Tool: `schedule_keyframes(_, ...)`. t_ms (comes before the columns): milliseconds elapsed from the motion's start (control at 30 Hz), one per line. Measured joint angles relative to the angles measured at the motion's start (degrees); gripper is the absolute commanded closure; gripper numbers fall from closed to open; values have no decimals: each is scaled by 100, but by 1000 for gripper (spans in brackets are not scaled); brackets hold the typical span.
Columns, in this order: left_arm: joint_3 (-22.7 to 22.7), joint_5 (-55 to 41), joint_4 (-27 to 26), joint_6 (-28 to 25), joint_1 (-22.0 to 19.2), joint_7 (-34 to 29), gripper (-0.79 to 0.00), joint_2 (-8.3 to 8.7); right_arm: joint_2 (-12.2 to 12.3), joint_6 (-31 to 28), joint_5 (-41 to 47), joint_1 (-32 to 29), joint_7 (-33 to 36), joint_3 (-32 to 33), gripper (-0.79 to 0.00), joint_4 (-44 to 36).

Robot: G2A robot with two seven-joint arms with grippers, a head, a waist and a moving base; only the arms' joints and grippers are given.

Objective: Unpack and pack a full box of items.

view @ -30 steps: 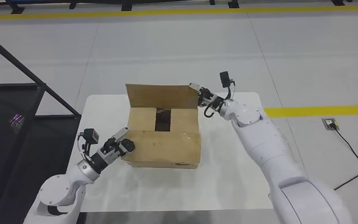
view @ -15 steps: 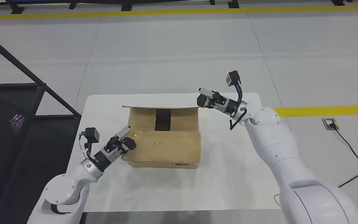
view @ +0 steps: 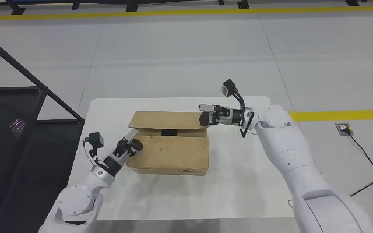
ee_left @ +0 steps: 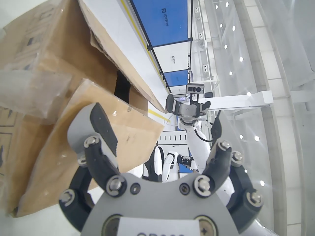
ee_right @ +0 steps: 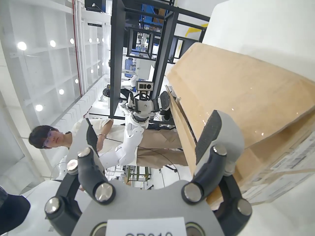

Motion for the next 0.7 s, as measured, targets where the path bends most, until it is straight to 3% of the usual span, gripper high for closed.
schedule_keyframes(333, 255, 493, 35, -140, -50, 575, -785, -70, -148, 415, 107, 21, 297, -290, -785, -40)
schedule_keyframes(700, 270, 475, -24, -380, -28, 1087, -785, -148, -217, 400, -167, -148, -37, -561, -785, -95)
